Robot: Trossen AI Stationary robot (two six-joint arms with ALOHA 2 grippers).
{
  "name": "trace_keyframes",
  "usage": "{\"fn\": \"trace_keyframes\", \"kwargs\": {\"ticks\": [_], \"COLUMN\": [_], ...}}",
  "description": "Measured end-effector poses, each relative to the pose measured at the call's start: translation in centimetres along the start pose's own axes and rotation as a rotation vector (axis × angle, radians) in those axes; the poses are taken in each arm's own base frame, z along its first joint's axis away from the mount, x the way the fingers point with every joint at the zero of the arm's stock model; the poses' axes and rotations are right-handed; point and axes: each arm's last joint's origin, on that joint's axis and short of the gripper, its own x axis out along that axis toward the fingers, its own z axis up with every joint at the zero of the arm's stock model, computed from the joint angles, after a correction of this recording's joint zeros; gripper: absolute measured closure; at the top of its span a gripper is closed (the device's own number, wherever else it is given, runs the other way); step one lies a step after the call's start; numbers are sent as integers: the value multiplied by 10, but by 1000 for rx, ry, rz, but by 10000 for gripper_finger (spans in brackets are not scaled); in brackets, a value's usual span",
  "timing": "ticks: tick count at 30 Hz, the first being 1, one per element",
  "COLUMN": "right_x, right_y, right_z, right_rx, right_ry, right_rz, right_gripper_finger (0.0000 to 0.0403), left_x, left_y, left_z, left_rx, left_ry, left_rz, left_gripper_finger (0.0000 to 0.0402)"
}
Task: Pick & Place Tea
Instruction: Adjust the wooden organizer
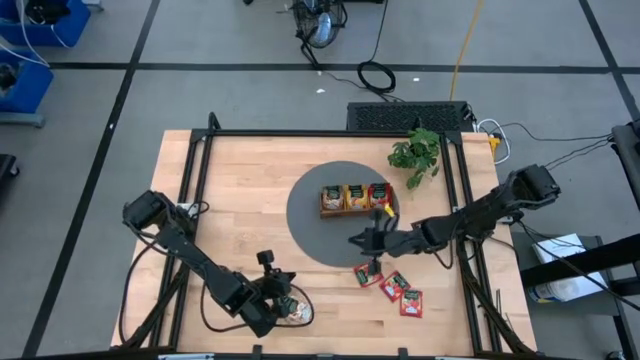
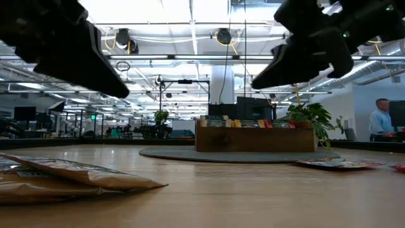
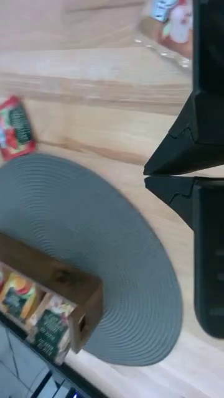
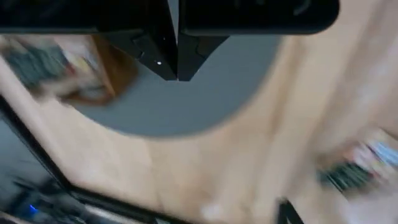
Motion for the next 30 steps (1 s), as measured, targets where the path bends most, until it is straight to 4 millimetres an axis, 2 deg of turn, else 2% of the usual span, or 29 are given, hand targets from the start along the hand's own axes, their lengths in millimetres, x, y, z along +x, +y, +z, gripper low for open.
{"fn": "trace_keyframes", "kwargs": {"ticks": [3, 7, 15, 20, 25, 30], "right_x": [-12, -28, -49, -53, -55, -57], "right_y": [-5, -17, -37, -42, -49, -55], "right_z": [-4, -10, -36, -39, -45, -63], "right_rx": [9, 112, 336, 297, 369, 418], "right_ry": [85, 160, 337, 298, 359, 418], "right_rz": [-141, -360, -558, -714, -730, -770], "right_gripper_finger": [402, 402, 402, 402, 403, 403], "left_x": [2, 2, 2, 2, 2, 2], "left_y": [0, 0, 0, 0, 0, 0], "left_z": [-1, -1, -1, -1, -1, -1], "left_rx": [4, 2, -25, -25, -25, -29], "left_ry": [19, 20, 20, 20, 20, 20], "left_rz": [-10, -13, -14, -14, -14, -15], "left_gripper_finger": [380, 380, 380, 380, 380, 380]}}
